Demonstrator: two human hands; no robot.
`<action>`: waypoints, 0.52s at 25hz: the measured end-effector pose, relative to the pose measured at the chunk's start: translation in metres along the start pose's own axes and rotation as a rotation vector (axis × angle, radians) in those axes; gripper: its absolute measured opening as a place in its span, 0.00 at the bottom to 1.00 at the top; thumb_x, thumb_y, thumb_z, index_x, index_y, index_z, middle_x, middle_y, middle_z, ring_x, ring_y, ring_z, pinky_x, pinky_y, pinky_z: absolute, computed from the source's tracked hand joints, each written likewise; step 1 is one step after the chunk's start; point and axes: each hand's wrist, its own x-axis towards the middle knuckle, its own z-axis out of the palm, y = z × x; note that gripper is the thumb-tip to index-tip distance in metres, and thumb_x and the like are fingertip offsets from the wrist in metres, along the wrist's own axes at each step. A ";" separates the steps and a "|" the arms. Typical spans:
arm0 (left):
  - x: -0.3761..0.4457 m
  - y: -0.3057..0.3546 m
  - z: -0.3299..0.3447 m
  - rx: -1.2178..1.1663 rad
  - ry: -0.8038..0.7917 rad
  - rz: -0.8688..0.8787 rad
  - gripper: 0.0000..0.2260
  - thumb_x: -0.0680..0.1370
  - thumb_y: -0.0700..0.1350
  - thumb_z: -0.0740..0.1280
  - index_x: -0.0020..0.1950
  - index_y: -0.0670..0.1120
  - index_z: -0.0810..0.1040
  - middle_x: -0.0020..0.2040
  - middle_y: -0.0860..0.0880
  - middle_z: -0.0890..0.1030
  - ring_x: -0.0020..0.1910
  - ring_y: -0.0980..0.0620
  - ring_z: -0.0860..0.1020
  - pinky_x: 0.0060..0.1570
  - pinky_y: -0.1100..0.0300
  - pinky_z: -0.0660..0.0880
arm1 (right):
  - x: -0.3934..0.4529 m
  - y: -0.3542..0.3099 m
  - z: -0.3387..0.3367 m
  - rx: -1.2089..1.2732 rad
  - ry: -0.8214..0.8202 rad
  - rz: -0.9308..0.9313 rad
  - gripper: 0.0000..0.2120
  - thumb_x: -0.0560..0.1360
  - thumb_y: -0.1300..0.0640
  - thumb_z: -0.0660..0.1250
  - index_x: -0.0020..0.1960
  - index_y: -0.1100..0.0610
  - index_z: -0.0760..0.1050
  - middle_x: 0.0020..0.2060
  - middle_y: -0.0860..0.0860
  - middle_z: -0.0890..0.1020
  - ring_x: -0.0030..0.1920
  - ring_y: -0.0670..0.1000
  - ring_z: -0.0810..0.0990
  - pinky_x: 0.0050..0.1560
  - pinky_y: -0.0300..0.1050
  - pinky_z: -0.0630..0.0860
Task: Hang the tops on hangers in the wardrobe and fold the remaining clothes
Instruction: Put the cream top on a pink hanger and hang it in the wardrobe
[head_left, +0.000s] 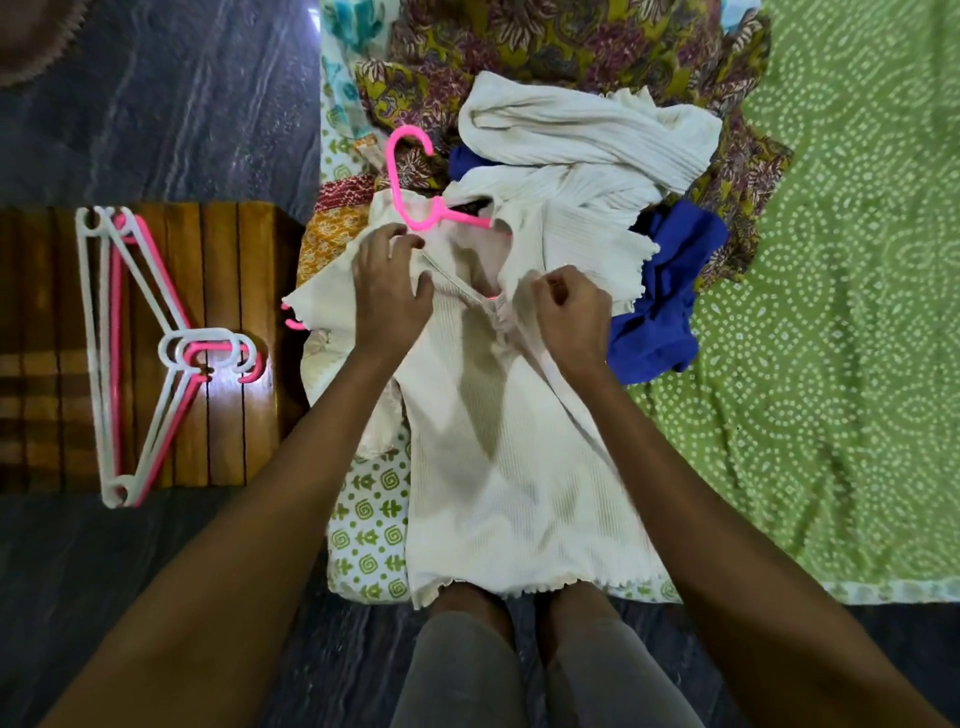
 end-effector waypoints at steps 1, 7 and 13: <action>0.003 -0.010 -0.005 -0.010 0.032 -0.084 0.15 0.72 0.39 0.65 0.58 0.38 0.75 0.60 0.38 0.73 0.62 0.40 0.70 0.63 0.51 0.63 | 0.006 -0.003 -0.004 -0.033 0.095 -0.073 0.08 0.75 0.58 0.64 0.46 0.63 0.78 0.40 0.56 0.82 0.42 0.55 0.79 0.43 0.44 0.71; 0.042 -0.065 -0.002 0.013 -0.282 -0.473 0.22 0.78 0.47 0.63 0.69 0.40 0.66 0.66 0.39 0.71 0.66 0.39 0.68 0.64 0.49 0.63 | 0.050 -0.074 0.033 -0.090 0.011 -0.703 0.07 0.70 0.65 0.61 0.43 0.64 0.78 0.38 0.58 0.81 0.39 0.57 0.79 0.39 0.45 0.70; 0.034 -0.087 -0.003 -0.096 -0.239 -0.290 0.15 0.78 0.41 0.63 0.64 0.36 0.74 0.58 0.35 0.75 0.57 0.38 0.73 0.53 0.54 0.68 | 0.072 -0.093 0.068 -0.729 -0.361 -0.479 0.13 0.76 0.63 0.59 0.60 0.63 0.71 0.58 0.60 0.76 0.58 0.60 0.75 0.53 0.50 0.71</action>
